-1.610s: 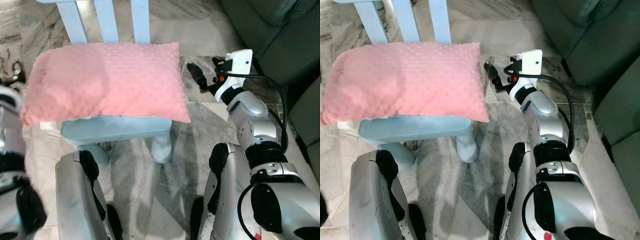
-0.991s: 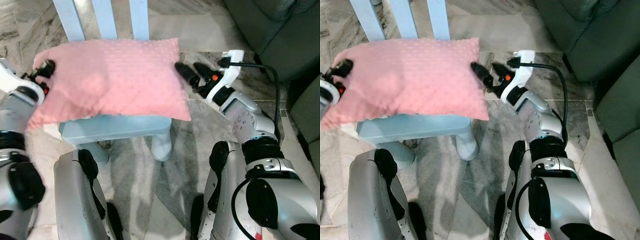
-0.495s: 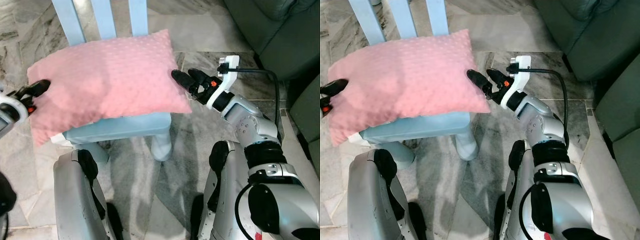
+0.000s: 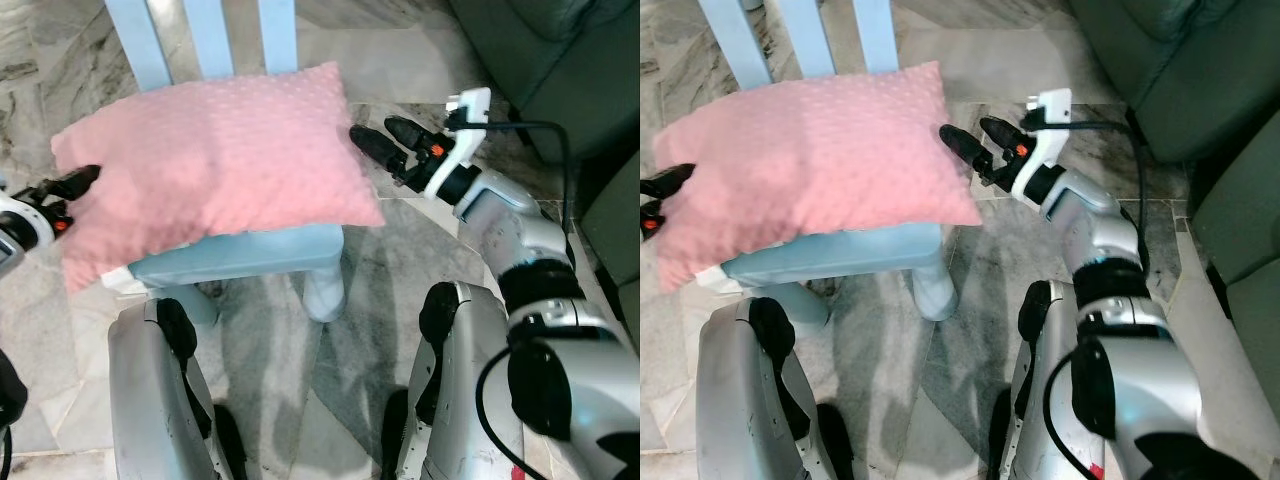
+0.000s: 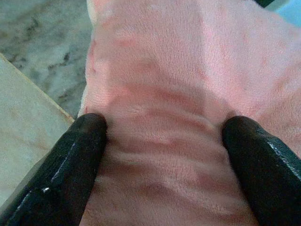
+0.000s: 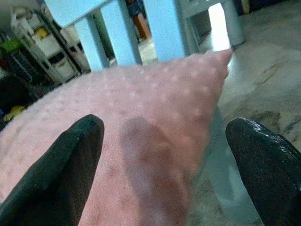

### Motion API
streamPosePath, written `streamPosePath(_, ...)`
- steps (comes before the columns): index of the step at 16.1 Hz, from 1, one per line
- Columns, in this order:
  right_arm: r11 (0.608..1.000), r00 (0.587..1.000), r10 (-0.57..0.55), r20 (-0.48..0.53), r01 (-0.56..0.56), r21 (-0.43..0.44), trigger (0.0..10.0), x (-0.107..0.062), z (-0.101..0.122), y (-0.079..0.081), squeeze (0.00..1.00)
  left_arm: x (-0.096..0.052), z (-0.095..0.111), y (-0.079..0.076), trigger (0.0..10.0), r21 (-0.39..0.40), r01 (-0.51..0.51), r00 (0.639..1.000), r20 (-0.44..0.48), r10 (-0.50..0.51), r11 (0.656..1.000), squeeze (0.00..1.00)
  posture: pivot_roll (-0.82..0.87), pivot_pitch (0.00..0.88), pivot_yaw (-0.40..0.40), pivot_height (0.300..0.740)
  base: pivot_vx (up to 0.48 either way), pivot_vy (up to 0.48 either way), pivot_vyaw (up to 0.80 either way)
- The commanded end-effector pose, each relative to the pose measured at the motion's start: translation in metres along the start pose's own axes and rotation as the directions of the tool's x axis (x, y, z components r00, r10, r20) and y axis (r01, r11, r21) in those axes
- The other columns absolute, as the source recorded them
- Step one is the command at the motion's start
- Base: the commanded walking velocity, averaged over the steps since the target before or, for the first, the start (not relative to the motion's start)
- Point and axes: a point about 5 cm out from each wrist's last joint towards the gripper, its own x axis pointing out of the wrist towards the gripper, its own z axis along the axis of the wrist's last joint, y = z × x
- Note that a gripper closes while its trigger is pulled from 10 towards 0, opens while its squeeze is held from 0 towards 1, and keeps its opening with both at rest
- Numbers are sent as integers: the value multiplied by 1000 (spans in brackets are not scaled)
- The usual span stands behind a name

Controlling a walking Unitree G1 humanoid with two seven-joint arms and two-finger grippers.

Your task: Move the pillow to the sofa

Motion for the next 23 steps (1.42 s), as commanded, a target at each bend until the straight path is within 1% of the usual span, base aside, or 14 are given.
streamPosePath(1,1000,1000,8,-22,-8,23,10000,5,-5,2,0,1,-13,4,10000,-11,-4,998,-69,3,1000,0,11,304,18,305,0,0,0)
streamPosePath(4,1000,997,-12,-80,9,-29,10000,16,-17,8,0,6,-19,-4,10000,-6,48,992,-116,-48,999,0,33,312,23,305,0,0,0)
streamPosePath(5,999,996,-16,-83,13,-32,10000,18,-18,9,0,6,-19,-4,10000,-6,50,992,-117,-50,999,0,36,312,24,305,0,0,0)
streamPosePath(7,983,986,-147,-75,138,-119,10000,28,-19,10,0,5,-21,-8,10000,-9,103,983,-155,-103,995,0,48,317,28,305,0,0,0)
streamPosePath(9,968,975,-210,-70,198,-152,10000,34,-21,12,0,5,-23,-9,10000,-7,119,978,-170,-118,993,0,50,321,30,305,0,0,0)
streamPosePath(10,975,976,-204,-78,195,-108,10000,37,-25,16,0,5,-25,-10,10000,-5,137,974,-179,-136,991,0,50,321,30,305,0,0,0)
streamPosePath(11,984,980,-176,-92,177,6,10000,41,-33,23,0,8,-28,-14,10000,10,177,966,-194,-171,984,0,51,320,28,305,0,0,0)
streamPosePath(12,987,984,-150,-97,154,34,10000,43,-36,26,0,8,-29,-16,10000,11,193,962,-197,-188,981,0,53,320,28,305,0,0,0)
streamPosePath(13,995,994,-57,-98,65,80,0,46,-41,35,0,11,-31,-19,0,24,214,958,-200,-206,976,0,55,319,26,305,0,0,0)
streamPosePath(14,997,995,8,-101,0,80,0,47,-44,41,0,12,-34,-23,0,30,247,948,-213,-236,968,0,53,319,27,305,0,0,0)
streamPosePath(16,997,993,39,-110,-31,73,0,46,-48,43,0,13,-36,-23,0,32,257,945,-219,-244,966,0,46,318,29,305,0,0,0)
streamPosePath(17,996,992,52,-111,-43,83,0,43,-50,41,0,13,-36,-22,0,36,242,950,-210,-229,970,0,46,318,28,305,0,0,0)
streamPosePath(21,995,990,46,-133,-34,90,0,31,-58,34,0,13,-36,-17,0,50,221,961,-184,-208,974,0,40,318,27,305,0,0,0)
streamPosePath(23,996,989,35,-144,-22,86,0,28,-62,32,0,13,-34,-16,0,49,211,967,-155,-201,976,0,36,321,28,305,0,0,0)
